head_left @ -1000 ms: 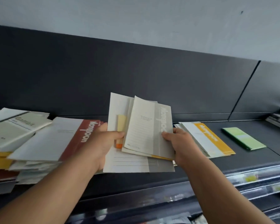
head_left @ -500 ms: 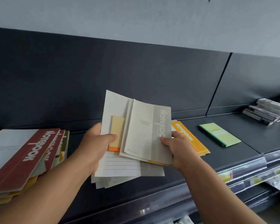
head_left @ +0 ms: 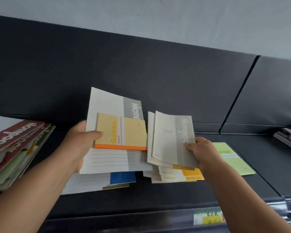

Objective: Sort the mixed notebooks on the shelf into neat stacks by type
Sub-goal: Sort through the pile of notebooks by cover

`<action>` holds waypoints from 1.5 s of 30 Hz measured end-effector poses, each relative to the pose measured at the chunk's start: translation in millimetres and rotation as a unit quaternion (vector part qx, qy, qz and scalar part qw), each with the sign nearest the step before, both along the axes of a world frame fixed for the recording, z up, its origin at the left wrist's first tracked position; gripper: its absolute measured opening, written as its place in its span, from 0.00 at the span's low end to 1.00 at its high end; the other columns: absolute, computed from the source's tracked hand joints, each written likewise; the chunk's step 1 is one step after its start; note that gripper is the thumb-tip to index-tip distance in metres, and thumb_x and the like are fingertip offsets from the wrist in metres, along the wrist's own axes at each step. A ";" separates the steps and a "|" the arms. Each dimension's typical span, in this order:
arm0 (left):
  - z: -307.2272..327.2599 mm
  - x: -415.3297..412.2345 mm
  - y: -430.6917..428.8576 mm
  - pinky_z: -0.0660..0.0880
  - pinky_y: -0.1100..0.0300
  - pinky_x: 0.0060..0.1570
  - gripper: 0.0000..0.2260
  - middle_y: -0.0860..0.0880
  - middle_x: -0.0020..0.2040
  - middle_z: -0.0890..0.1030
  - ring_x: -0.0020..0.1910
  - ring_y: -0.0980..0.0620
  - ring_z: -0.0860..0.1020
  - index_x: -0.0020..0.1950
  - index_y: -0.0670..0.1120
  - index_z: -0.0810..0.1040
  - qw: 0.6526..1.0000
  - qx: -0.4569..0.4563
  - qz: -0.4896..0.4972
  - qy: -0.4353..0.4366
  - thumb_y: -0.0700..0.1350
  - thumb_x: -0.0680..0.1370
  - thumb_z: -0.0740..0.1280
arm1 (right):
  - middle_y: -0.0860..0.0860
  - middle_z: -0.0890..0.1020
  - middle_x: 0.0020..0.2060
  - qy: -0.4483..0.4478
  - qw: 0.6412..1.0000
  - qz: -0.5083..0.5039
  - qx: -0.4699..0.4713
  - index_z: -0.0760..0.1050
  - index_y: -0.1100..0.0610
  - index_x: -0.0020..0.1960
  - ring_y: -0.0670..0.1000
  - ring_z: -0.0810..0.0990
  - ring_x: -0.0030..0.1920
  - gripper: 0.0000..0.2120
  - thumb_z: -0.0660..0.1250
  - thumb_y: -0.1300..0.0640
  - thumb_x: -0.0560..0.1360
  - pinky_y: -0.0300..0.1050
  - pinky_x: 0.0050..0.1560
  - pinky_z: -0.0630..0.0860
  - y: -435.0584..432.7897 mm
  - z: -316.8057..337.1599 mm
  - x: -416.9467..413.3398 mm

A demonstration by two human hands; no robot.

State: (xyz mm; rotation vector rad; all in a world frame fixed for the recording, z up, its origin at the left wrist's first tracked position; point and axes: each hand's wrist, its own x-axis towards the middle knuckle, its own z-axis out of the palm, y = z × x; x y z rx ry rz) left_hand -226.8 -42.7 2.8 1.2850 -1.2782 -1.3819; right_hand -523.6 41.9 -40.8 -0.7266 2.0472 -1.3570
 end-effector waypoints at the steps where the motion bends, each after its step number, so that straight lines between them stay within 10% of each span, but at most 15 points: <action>1: -1.2 -4.9 3.7 0.75 0.55 0.35 0.10 0.46 0.46 0.83 0.42 0.46 0.81 0.53 0.50 0.79 1.000 -0.002 0.012 0.000 0.36 0.78 0.65 | 0.56 0.83 0.46 0.025 1.000 0.009 0.015 0.78 0.58 0.50 0.59 0.81 0.46 0.04 0.68 0.61 0.76 0.55 0.51 0.79 -1.0 -3.1 -12.4; 12: -10.5 -60.7 42.8 0.79 0.50 0.39 0.11 0.42 0.47 0.85 0.45 0.40 0.83 0.56 0.47 0.80 0.998 0.035 0.037 0.035 0.35 0.77 0.66 | 0.49 0.72 0.43 0.281 0.950 0.107 0.082 0.69 0.54 0.47 0.55 0.75 0.46 0.06 0.66 0.54 0.77 0.43 0.37 0.67 -6.0 -18.5 -50.9; 15: -14.6 -80.1 48.1 0.80 0.48 0.42 0.10 0.44 0.45 0.86 0.44 0.41 0.84 0.54 0.48 0.80 0.999 0.038 0.026 0.024 0.36 0.77 0.67 | 0.44 0.72 0.38 0.137 0.977 0.158 -0.042 0.67 0.46 0.41 0.49 0.74 0.40 0.09 0.60 0.51 0.80 0.40 0.35 0.68 -3.5 1.9 -42.5; 17: -15.9 -92.2 51.4 0.80 0.48 0.42 0.10 0.45 0.44 0.86 0.44 0.42 0.84 0.54 0.49 0.81 0.999 0.039 0.014 0.014 0.36 0.77 0.67 | 0.48 0.80 0.46 0.013 0.978 0.203 -0.049 0.74 0.50 0.54 0.48 0.80 0.45 0.07 0.61 0.48 0.80 0.42 0.42 0.75 0.0 11.6 -36.3; 22: -12.5 -118.4 56.9 0.79 0.42 0.49 0.09 0.44 0.46 0.86 0.47 0.40 0.84 0.55 0.48 0.81 0.999 0.048 -0.019 0.003 0.38 0.77 0.68 | 0.49 0.80 0.49 0.049 0.975 0.218 -0.007 0.65 0.52 0.73 0.46 0.80 0.42 0.28 0.71 0.51 0.76 0.38 0.35 0.71 7.2 11.4 -47.2; 34: -14.2 -190.9 60.4 0.79 0.47 0.44 0.06 0.44 0.46 0.85 0.46 0.41 0.83 0.52 0.48 0.81 0.996 0.074 -0.027 0.036 0.44 0.80 0.64 | 0.54 0.81 0.39 -0.061 0.993 0.089 -0.056 0.74 0.56 0.54 0.49 0.76 0.30 0.04 0.65 0.59 0.80 0.41 0.31 0.73 46.7 -3.6 -123.8; 45: -16.3 -211.9 63.7 0.78 0.50 0.41 0.07 0.46 0.49 0.83 0.47 0.43 0.81 0.50 0.51 0.79 0.997 0.065 -0.029 0.008 0.44 0.82 0.62 | 0.54 0.80 0.43 -0.016 0.995 -0.092 -0.025 0.70 0.61 0.65 0.51 0.80 0.35 0.17 0.65 0.61 0.77 0.44 0.36 0.77 78.4 -32.8 -180.7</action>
